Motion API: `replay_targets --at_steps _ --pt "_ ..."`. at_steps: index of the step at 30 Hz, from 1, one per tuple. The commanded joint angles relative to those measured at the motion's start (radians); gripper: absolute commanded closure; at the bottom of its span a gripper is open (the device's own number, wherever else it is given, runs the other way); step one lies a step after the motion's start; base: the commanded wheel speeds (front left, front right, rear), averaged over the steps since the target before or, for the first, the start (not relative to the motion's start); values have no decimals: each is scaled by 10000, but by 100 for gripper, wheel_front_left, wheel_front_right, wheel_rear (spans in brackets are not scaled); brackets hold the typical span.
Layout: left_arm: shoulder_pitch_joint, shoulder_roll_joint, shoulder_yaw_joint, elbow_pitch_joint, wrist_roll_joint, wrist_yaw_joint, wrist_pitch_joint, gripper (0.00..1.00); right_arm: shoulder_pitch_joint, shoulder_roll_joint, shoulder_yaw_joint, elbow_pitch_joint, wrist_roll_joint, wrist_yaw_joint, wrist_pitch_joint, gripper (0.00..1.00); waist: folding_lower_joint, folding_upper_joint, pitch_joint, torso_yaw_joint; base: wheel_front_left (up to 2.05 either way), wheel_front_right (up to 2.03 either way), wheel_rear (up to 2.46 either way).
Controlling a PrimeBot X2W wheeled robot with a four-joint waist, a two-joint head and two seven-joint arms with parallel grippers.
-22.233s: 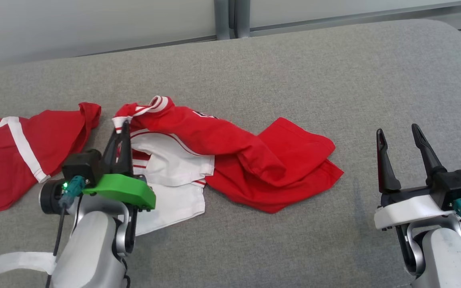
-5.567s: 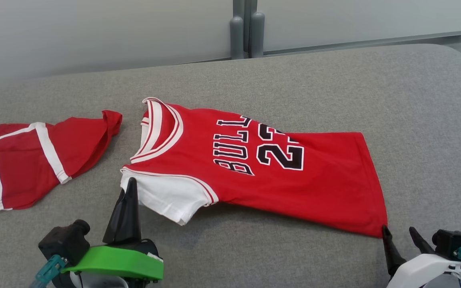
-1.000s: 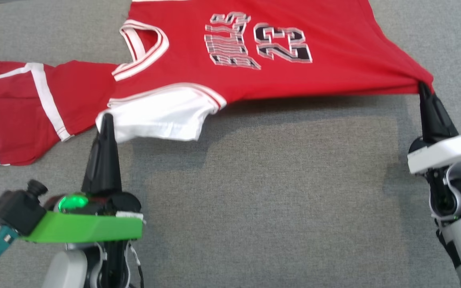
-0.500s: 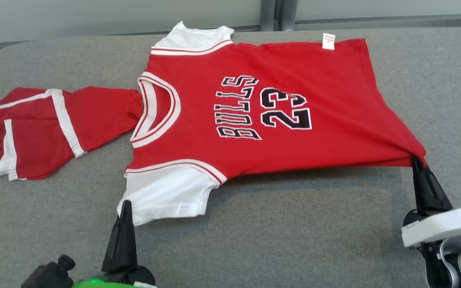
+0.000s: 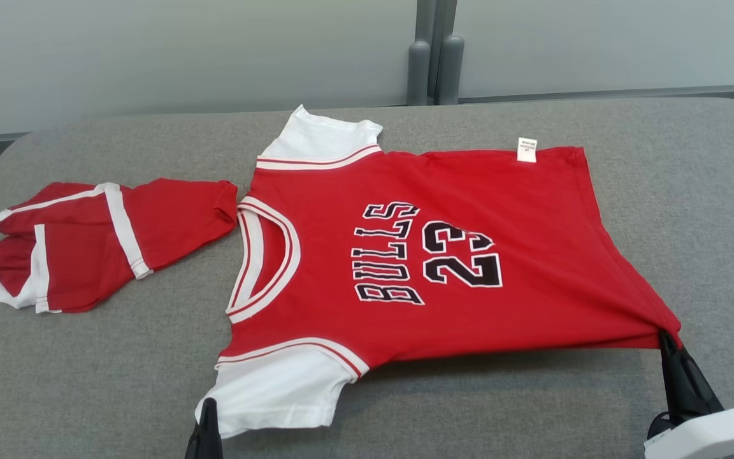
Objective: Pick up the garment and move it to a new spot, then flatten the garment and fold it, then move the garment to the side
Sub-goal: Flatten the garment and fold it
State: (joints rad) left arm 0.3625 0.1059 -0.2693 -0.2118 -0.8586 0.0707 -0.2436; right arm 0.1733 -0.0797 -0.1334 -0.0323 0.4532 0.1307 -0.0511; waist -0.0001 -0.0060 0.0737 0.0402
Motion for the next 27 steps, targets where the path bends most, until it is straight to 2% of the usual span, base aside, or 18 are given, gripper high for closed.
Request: replay_targets --at_steps 1,10,27 --pt "168 7 7 11 16 -11 -44 100 223 18 -25 -74 -57 0 70 100 1 60 -143 -10 0 0 0" --pt "215 54 149 -60 -105 -32 -57 100 902 192 -47 -238 -61 0 379 100 1 60 -174 -55 0 0 0" --pt "-549 8 -69 424 13 -214 21 100 238 201 299 1183 -65 0 268 100 1 60 247 -206 0 0 0"
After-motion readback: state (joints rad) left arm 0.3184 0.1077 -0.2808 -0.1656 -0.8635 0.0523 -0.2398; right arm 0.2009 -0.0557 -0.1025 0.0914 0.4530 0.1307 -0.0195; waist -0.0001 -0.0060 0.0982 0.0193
